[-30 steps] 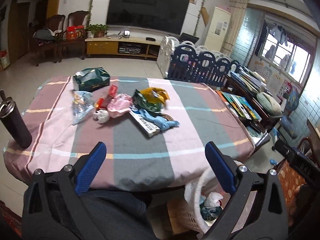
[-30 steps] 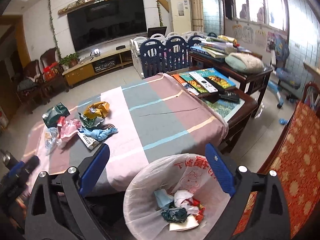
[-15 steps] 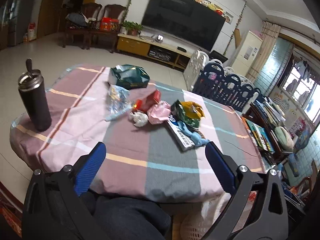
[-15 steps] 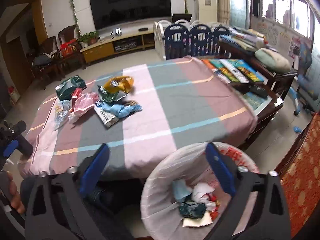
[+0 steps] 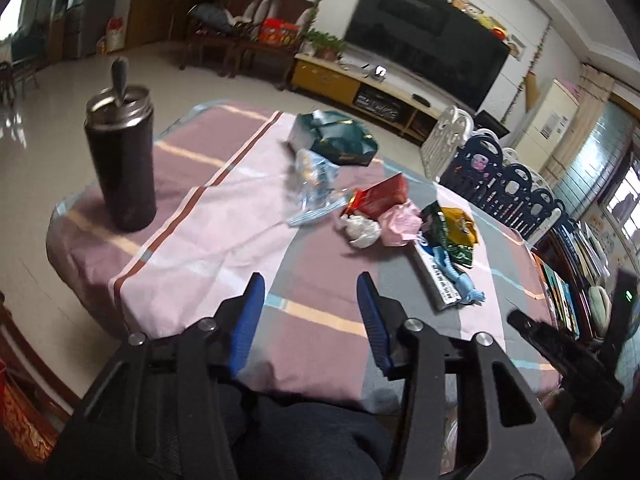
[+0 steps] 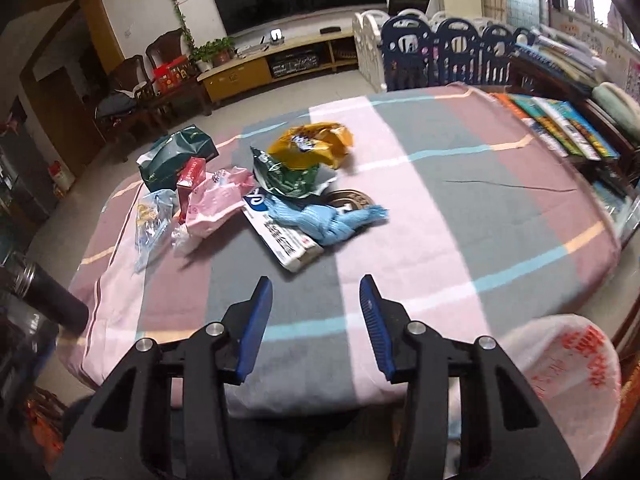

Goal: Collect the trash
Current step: 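Move both open grippers back over the trash on the table, then grasp the blue face mask with the right gripper while the left grasps the white ointment box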

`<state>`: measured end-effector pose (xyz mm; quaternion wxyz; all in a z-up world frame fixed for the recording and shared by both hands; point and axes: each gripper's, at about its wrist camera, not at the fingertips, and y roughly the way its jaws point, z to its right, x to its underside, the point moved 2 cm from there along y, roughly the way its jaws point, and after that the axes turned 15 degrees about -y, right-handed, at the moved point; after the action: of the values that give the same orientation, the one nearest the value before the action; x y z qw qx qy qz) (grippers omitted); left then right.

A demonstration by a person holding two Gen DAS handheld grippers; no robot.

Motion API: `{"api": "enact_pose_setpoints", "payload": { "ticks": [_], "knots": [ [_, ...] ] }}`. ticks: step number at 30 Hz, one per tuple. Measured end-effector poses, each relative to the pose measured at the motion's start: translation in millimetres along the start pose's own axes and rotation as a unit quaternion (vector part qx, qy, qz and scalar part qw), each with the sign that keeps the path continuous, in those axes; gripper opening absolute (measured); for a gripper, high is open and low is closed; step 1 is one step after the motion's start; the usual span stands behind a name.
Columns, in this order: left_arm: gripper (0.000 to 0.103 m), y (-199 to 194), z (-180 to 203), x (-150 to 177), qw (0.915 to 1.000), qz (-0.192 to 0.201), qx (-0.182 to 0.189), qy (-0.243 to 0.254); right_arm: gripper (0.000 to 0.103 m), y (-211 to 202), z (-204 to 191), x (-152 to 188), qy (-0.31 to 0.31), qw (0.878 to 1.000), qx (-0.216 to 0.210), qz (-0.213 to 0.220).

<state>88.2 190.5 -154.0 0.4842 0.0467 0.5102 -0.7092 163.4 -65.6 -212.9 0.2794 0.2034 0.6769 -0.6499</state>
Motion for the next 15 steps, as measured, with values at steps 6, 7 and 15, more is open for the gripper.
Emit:
{"api": "enact_pose_setpoints", "payload": {
  "ticks": [6,7,15],
  "knots": [
    [0.054,12.4,-9.0,4.3,1.0,-0.008,-0.002,-0.004,0.066,89.4,-7.9,-46.0,-0.012,0.998,-0.005,-0.058],
    [0.055,15.1,-10.6,5.2,0.9999,-0.011,-0.006,-0.004,0.066,105.8,-5.8,-49.9,-0.005,0.997,-0.012,-0.078],
    [0.06,32.9,-20.9,11.6,0.999,-0.037,-0.015,-0.022,0.073,131.9,-28.0,-51.8,-0.086,0.991,-0.023,-0.101]
  ]
}}
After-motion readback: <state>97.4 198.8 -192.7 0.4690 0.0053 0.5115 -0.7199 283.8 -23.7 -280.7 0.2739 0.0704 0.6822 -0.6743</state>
